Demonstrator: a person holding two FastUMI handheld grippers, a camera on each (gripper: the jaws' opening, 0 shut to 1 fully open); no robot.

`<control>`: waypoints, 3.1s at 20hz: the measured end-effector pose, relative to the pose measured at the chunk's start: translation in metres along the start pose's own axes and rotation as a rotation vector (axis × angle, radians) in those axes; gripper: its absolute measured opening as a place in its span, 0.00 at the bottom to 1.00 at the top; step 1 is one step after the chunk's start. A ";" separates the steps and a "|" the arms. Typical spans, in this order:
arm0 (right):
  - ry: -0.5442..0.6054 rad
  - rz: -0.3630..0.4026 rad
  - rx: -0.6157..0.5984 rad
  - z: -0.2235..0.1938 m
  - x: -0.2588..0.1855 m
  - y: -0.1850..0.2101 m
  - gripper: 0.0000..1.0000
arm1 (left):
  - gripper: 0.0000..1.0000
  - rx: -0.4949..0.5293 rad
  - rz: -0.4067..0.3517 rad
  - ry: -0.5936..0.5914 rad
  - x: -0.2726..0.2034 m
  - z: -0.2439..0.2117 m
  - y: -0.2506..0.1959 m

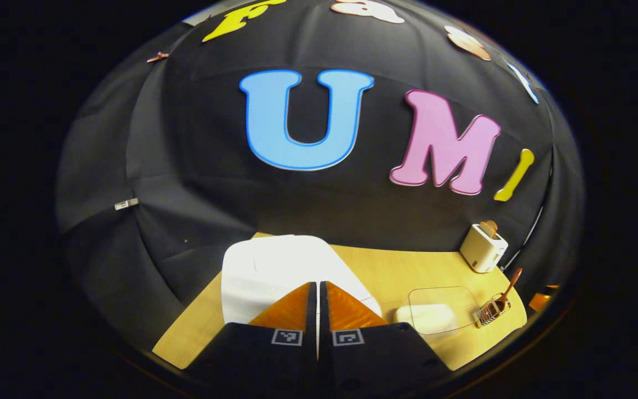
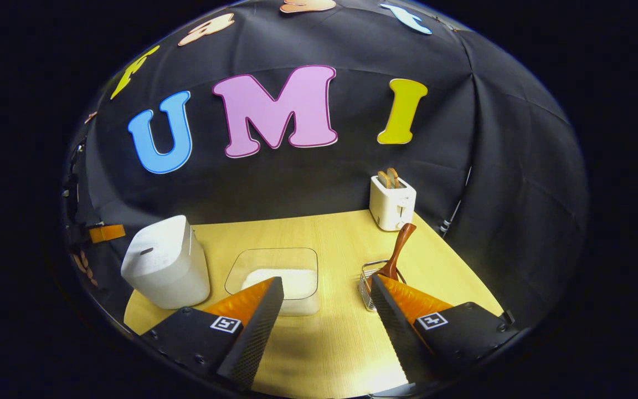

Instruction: Close the left gripper, press the button to open the rice cooker; take a wooden spoon from the chopstick holder with the right hand, scoop a spoonful of rice and pour it into the rice cooker, then put the wooden spoon back into the chopstick holder.

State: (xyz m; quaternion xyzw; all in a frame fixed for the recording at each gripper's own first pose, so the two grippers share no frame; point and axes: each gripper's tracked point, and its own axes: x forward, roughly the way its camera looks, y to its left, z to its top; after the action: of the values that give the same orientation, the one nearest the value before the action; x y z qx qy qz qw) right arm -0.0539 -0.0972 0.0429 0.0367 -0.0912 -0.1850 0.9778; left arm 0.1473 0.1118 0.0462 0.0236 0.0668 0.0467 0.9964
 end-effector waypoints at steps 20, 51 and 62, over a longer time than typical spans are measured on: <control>0.058 -0.107 0.023 -0.025 -0.011 -0.015 0.99 | 0.06 -0.023 -0.009 0.261 0.068 -0.059 0.009; 0.022 -0.022 0.073 0.006 0.054 -0.026 0.99 | 0.96 -0.063 -0.220 -0.071 -0.075 0.008 -0.066; 0.160 -0.036 0.180 -0.022 0.171 -0.130 0.98 | 0.96 -0.091 -0.031 0.015 -0.109 -0.026 -0.086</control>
State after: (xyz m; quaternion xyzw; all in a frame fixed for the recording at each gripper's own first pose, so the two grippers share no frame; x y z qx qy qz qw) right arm 0.0611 -0.2799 0.0363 0.1406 -0.0284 -0.1898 0.9713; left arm 0.0441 0.0172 0.0298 -0.0233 0.0722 0.0344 0.9965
